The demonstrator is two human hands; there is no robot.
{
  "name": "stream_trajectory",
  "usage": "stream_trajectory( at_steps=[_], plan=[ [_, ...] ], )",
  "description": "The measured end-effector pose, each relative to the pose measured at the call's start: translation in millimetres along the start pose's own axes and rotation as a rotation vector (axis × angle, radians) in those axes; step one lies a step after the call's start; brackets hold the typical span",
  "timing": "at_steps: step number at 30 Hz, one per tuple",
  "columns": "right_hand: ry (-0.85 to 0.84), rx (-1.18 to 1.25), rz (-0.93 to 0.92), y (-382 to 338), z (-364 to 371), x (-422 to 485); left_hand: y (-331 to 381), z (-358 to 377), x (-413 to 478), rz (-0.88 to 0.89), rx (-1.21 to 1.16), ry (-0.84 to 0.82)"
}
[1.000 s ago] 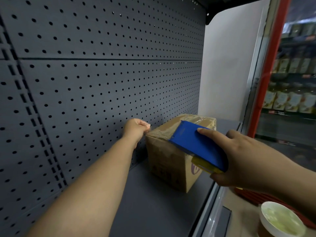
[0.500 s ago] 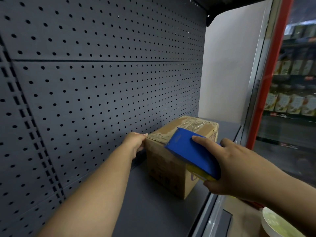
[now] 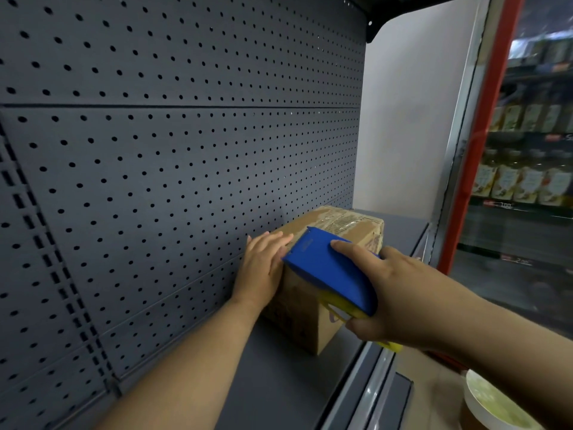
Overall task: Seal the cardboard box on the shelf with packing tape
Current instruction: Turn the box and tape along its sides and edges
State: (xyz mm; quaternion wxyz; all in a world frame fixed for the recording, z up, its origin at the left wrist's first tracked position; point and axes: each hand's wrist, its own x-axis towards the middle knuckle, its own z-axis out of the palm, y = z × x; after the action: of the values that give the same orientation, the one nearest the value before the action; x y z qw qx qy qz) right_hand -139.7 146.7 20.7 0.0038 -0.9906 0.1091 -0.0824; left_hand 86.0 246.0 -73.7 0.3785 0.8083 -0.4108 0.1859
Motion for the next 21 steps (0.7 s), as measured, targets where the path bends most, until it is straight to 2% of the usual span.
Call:
stream_trajectory(
  at_steps=[3,7,14,21],
  plan=[
    [-0.033,0.002,-0.008,-3.5,3.6,-0.6,-1.3,10.2,-0.6,-0.094,-0.013,0.069],
    [-0.074,0.0,-0.02,-4.9,2.5,0.2,3.6,12.9,-0.8,-0.129,-0.05,0.13],
    [-0.093,0.013,-0.063,-2.0,5.0,-10.3,6.9,9.8,0.1,-0.157,-0.027,0.105],
    [-0.104,0.108,-0.083,30.1,10.1,-33.4,1.5,4.7,-1.6,-0.131,0.031,0.119]
  ],
)
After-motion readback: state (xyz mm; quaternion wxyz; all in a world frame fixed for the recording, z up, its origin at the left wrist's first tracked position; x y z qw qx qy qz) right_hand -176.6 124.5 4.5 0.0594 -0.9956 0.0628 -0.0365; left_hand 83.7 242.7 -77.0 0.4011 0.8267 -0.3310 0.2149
